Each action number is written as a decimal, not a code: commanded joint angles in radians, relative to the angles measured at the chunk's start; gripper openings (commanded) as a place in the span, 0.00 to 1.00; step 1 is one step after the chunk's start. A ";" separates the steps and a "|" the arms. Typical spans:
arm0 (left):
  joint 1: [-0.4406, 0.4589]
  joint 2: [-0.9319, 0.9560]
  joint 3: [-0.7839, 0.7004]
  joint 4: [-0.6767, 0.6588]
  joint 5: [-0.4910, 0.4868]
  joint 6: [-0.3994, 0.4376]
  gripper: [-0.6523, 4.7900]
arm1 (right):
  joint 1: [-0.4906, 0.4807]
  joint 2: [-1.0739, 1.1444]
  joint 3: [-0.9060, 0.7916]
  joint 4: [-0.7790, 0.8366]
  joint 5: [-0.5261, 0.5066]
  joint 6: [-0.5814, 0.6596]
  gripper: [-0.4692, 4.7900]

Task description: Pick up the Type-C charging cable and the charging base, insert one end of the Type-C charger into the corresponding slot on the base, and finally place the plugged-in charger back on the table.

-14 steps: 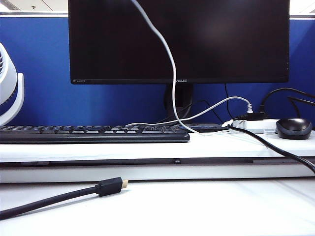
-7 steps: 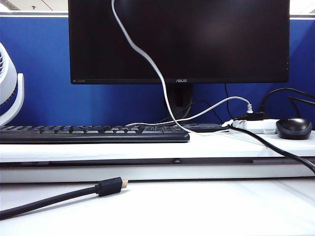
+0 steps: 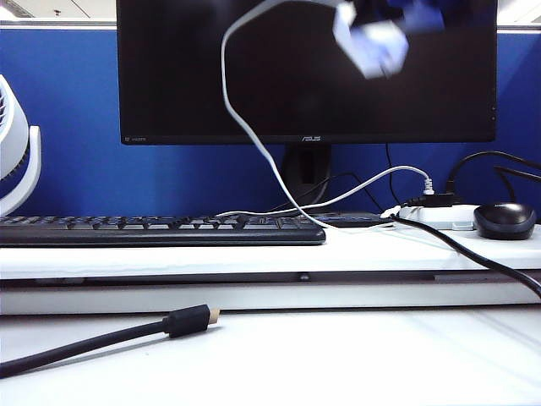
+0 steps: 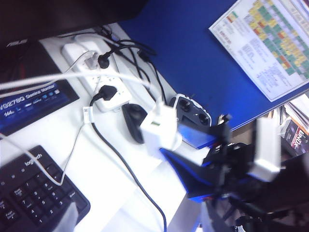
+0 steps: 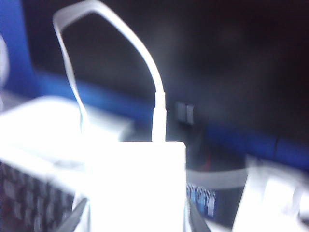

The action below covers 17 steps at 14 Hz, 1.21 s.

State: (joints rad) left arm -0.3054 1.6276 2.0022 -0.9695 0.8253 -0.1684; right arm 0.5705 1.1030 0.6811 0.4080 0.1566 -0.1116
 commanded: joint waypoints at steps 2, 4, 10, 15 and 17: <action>-0.051 0.053 -0.005 0.005 0.000 0.001 0.74 | 0.002 -0.004 -0.085 0.068 -0.037 0.016 0.09; -0.107 0.096 -0.005 0.008 0.004 0.001 0.74 | 0.002 -0.005 -0.085 0.093 -0.077 0.015 0.09; -0.213 0.192 -0.004 0.064 0.001 0.000 0.74 | 0.005 -0.039 -0.083 0.150 -0.175 0.094 0.09; -0.212 0.192 -0.004 0.121 0.082 0.012 0.73 | 0.005 -0.104 -0.082 0.151 -0.187 0.190 0.09; -0.212 0.192 -0.004 0.161 0.140 0.014 0.73 | 0.005 -0.138 -0.082 0.151 -0.232 0.262 0.09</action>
State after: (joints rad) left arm -0.5159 1.8206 1.9957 -0.8410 0.9222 -0.1642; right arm 0.5728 0.9794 0.5915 0.5247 -0.0467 0.1070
